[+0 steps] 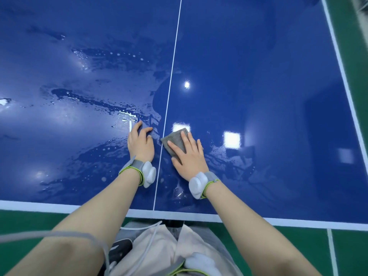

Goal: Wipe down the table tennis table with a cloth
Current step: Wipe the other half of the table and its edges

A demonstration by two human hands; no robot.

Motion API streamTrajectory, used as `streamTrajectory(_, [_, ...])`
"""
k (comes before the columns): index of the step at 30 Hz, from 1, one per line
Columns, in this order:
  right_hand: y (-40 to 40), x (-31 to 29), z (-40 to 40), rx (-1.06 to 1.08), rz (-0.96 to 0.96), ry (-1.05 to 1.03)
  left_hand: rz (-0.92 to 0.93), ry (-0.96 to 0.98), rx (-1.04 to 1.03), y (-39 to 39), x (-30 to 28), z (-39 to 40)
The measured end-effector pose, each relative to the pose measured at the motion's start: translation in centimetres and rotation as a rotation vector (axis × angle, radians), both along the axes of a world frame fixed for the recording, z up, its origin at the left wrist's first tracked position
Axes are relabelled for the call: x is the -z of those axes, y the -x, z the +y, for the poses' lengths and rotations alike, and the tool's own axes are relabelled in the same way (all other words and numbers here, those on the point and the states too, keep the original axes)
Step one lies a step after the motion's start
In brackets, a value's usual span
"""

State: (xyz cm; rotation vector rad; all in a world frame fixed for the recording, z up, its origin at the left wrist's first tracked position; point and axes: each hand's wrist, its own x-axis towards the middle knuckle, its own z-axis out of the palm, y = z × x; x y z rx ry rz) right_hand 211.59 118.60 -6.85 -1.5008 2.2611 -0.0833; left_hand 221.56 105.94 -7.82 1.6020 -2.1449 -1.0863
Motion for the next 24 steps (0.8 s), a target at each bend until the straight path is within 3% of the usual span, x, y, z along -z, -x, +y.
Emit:
streamTrajectory(5, [-0.5, 0.2, -0.1, 0.024, -0.023, 0.017, 0.013, -0.049, -0.091, 1.2, -0.5, 0.2])
streamTrajectory(13, [-1.5, 1.4, 2.7, -0.228, 0.078, 0.193, -0.001, -0.036, -0.074, 0.8, -0.5, 1.2])
streamTrajectory(19, [-1.0, 0.7, 3.8, 0.026, 0.051, 0.127, -0.022, -0.023, -0.094, 0.3, -0.6, 3.2])
streamTrajectory(24, [-3.2, -0.2, 4.5, 0.013, -0.067, 0.032, -0.058, -0.017, -0.162, 1.2, -0.9, 4.2])
